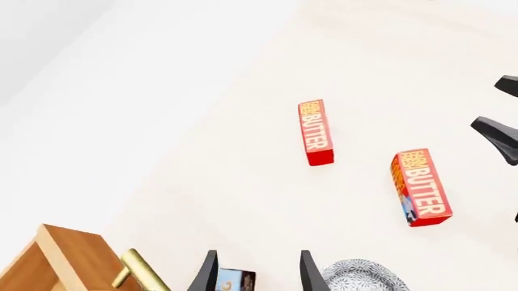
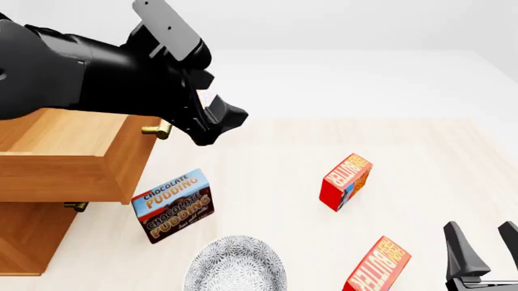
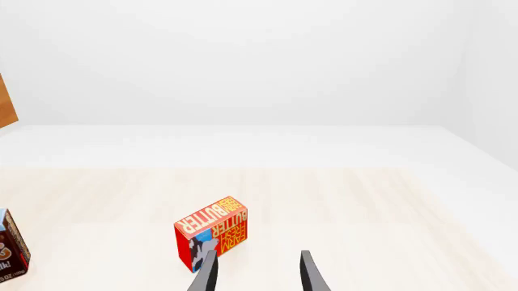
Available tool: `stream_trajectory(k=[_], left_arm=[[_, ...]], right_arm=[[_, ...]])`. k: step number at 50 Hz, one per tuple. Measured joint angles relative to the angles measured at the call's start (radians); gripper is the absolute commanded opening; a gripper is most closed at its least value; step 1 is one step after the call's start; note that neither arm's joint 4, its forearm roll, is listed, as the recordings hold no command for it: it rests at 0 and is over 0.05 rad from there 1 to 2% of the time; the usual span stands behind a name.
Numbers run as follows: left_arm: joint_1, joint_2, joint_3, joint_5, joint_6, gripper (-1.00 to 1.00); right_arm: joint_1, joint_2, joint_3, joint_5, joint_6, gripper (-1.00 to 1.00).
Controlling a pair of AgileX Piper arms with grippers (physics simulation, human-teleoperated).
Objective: Put the butter at the front in the top drawer of the cabinet and close it.
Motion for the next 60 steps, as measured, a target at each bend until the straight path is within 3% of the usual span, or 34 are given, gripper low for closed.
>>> stream_trajectory(k=[25,60], left_arm=[[-0.073,0.186,-0.021,-0.171,-0.053,1.00],[-0.112,0.551,-0.266,-0.264,-0.162,1.00]], right_arm=[[0.000,0.000,0.000,0.000,0.000,1.00],[0.000,0.000,0.000,0.000,0.000,1.00]])
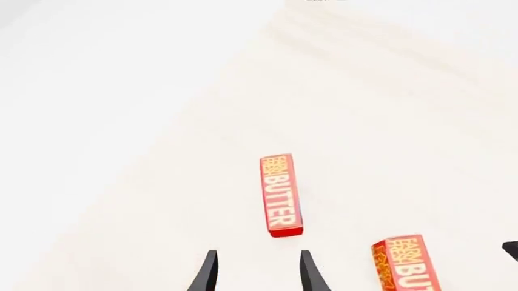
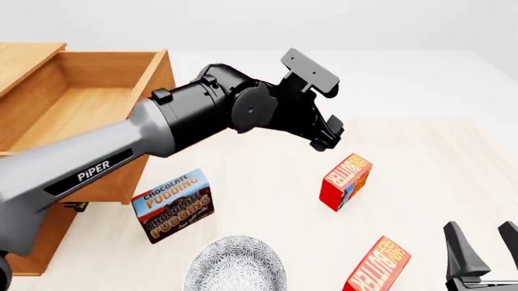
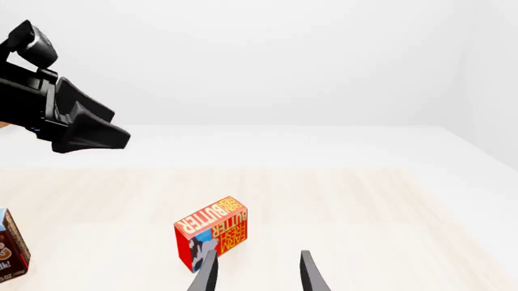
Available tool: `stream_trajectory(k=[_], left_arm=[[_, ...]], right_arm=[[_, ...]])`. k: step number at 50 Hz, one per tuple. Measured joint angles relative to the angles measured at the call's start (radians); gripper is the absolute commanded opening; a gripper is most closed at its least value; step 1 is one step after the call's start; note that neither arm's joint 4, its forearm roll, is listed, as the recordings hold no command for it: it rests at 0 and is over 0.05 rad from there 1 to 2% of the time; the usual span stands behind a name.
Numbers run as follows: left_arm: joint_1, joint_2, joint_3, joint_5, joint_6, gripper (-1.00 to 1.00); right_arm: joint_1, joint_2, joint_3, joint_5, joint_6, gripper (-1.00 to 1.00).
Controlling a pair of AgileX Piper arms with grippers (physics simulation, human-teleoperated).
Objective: Put the butter at the front in the top drawer of the cabinet and close it.
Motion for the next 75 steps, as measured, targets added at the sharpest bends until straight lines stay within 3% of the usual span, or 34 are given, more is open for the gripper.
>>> stream_trajectory(k=[38,75], left_arm=[[-0.015,0.232,-0.092,-0.131,-0.114,1.00],[-0.035,0.341,-0.059,-0.275,-0.217,1.00]], right_arm=[[0.000,0.000,0.000,0.000,0.000,1.00],[0.000,0.000,0.000,0.000,0.000,1.00]])
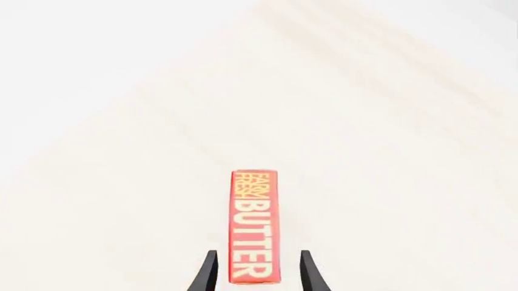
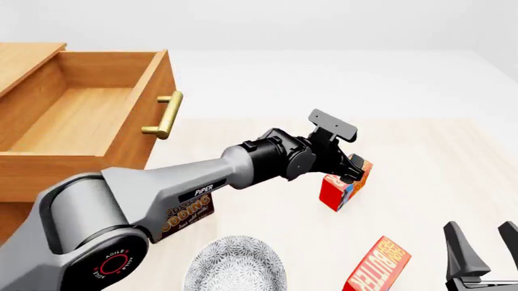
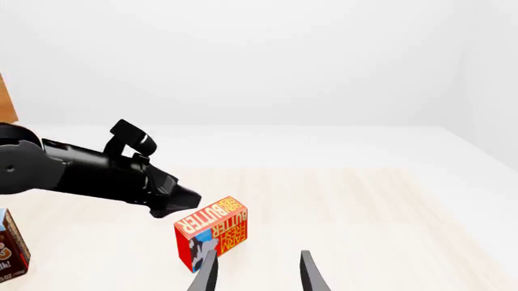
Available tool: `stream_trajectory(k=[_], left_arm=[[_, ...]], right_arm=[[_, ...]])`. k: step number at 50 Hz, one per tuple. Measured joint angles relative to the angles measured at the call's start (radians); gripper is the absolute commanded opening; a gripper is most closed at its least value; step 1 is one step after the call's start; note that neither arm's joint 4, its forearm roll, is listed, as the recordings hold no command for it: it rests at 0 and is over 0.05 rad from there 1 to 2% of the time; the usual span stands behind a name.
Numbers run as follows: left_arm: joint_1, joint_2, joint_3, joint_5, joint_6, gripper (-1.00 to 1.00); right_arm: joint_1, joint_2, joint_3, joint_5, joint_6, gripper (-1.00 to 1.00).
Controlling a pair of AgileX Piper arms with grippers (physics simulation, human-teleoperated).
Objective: Put the butter at the front in the top drawer of the cabinet and close it.
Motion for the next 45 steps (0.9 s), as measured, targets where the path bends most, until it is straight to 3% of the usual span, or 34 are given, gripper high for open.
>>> stream_trajectory(k=[45], left_arm=[[-0.003,0.114,0.037,-0.103,-0.073,1.00]], right_arm=[[0.000,0.000,0.000,0.000,0.000,1.00]])
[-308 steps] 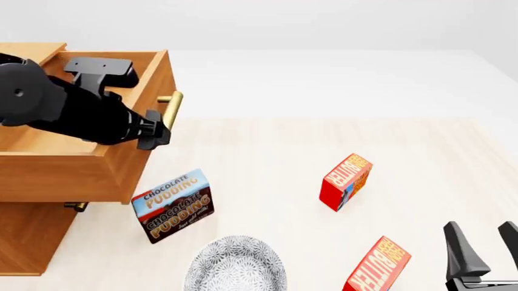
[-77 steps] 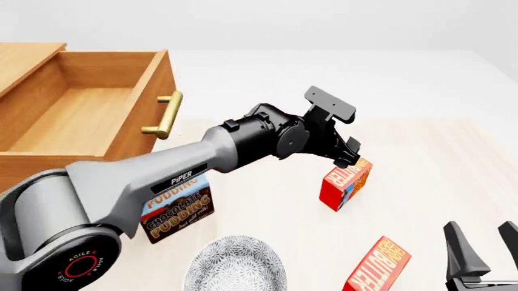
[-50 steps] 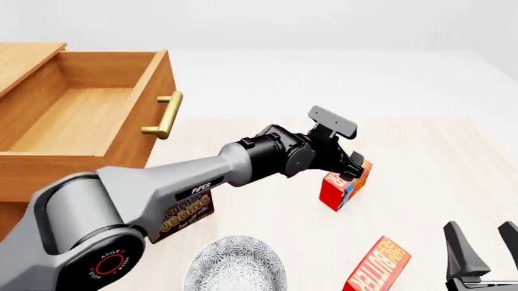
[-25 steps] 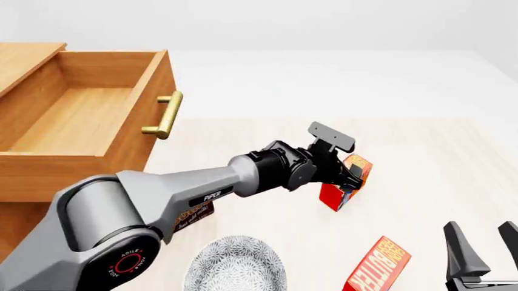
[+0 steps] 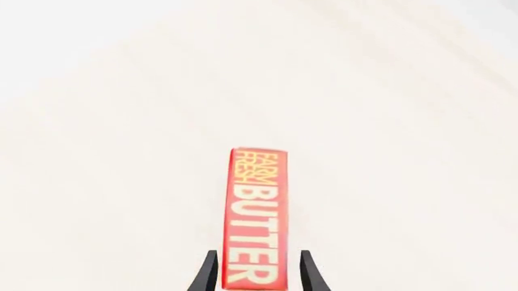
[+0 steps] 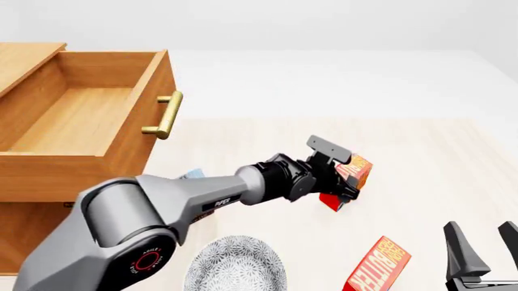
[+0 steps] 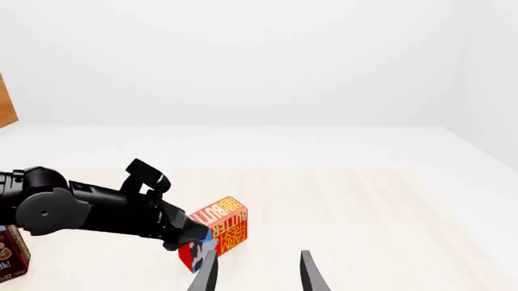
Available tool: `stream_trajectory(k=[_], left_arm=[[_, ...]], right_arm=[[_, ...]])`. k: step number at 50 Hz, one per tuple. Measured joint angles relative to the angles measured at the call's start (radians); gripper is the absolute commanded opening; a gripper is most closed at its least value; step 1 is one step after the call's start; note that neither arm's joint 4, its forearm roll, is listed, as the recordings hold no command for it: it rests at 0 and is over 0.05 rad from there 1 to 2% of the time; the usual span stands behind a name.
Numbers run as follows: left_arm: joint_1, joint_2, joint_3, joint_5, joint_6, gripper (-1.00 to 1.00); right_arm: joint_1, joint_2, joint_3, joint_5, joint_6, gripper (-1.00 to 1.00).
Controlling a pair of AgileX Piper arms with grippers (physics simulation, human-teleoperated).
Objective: Put the butter at the front in the top drawer of the cabinet and close it.
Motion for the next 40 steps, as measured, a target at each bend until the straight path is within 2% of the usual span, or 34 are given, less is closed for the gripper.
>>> stream_trajectory(k=[28,40], left_arm=[[0.002,0.071,-0.013,-0.030,-0.031,1.00],[0.000,0.120,-0.047,-0.031,-0.045,1.00]], right_arm=[[0.000,0.000,0.000,0.000,0.000,1.00],[0.000,0.000,0.000,0.000,0.000,1.00]])
